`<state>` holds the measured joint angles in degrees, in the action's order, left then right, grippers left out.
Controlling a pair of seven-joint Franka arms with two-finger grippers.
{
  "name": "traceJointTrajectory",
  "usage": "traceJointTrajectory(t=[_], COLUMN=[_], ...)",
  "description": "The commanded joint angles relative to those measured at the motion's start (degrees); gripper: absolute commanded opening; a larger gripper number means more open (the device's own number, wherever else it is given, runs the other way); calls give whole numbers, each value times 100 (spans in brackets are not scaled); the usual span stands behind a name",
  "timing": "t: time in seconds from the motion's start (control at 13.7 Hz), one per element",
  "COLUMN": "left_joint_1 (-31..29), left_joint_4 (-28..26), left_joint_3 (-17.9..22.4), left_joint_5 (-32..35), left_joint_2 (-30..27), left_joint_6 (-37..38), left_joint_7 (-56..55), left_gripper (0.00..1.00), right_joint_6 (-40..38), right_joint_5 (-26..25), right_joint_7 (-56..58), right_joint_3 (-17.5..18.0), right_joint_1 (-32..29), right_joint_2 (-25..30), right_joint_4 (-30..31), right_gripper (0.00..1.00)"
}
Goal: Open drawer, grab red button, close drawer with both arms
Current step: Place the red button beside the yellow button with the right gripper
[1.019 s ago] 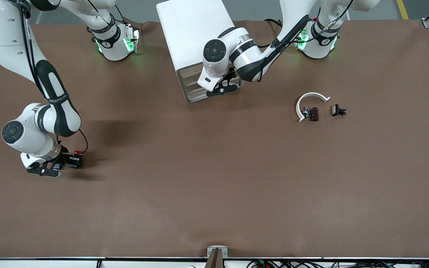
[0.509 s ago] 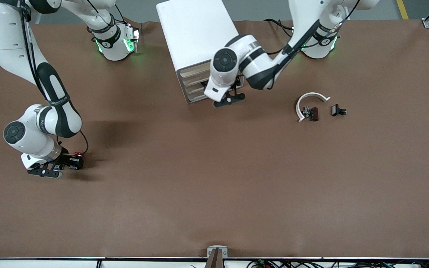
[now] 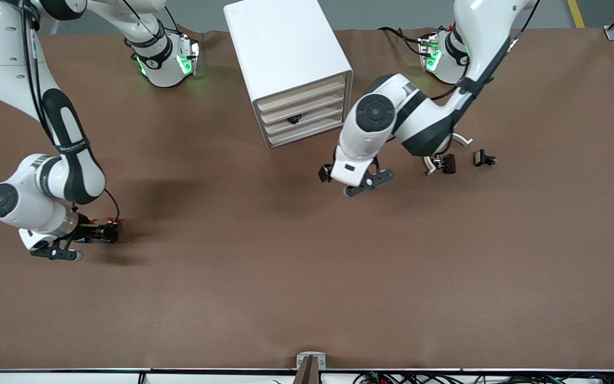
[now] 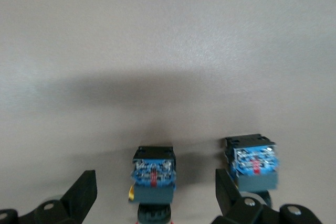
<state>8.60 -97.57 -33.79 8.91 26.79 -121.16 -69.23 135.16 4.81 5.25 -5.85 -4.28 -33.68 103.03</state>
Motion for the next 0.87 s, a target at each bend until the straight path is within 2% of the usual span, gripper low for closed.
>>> traceJointTrajectory(t=[0.0,0.22,0.44,0.66,0.8], left_joint_1=[-402,-893,-1395,-1957,-2152], left_joint_4=[168,203,247,562,643], left_joint_3=[-110,-110,-119,-128,-128], left_joint_5=[129,129,129,120,129], left_joint_2=[-227,-481,-692,-807,-894], left_joint_6=[233,242,329,925,1382], left_joint_7=[232,909,1735,2683,2923], left_gripper=[100,100,100,100,100], right_joint_6=[-884,-1280,-2420,-3678,-4093], right_joint_5=[38,3,-41,-303,-366], right_joint_7=[213,389,363,398,398], right_joint_3=[75,58,40,58,49], right_joint_1=[-187,-178,-204,-284,-284], right_joint_2=[-16,317,756,1047,1284], right_joint_4=[-677,-810,-1169,-1880,-2084], right_gripper=[100,100,100,100,100])
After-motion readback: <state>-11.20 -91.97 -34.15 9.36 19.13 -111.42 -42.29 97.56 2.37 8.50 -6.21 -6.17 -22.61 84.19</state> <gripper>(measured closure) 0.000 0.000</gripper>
